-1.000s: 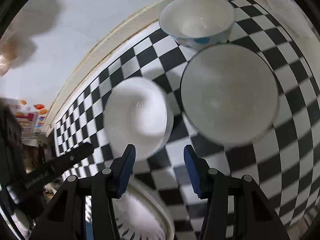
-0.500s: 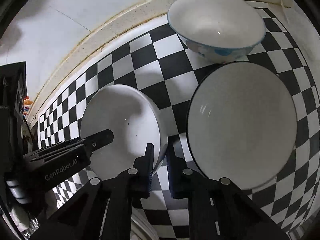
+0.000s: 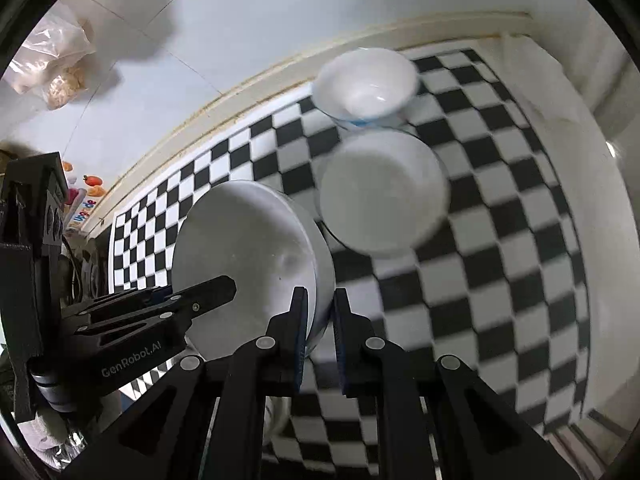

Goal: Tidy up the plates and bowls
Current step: 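Lift the white bowl with both tools and carry it toward another white bowl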

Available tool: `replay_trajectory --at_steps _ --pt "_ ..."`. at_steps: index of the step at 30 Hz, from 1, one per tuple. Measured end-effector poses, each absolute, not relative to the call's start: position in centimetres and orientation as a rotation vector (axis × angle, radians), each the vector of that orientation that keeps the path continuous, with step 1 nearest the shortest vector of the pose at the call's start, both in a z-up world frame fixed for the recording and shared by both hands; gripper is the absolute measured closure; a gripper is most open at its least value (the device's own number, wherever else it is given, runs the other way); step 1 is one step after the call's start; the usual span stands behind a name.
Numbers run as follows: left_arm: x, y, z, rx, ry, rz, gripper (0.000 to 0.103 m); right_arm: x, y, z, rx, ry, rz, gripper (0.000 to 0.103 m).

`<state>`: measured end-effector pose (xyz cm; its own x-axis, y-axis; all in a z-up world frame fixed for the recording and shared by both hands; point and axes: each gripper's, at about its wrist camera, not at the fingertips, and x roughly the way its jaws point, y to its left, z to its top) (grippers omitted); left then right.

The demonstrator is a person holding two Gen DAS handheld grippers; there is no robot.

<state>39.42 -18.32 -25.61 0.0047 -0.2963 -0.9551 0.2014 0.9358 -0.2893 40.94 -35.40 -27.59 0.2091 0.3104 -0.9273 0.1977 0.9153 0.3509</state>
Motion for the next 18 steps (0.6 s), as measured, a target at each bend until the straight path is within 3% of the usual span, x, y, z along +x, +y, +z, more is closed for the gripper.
replay_trajectory --at_steps 18 --pt "34.9 -25.5 -33.8 0.117 1.668 -0.451 0.084 34.2 -42.9 -34.5 0.528 1.5 -0.058 0.089"
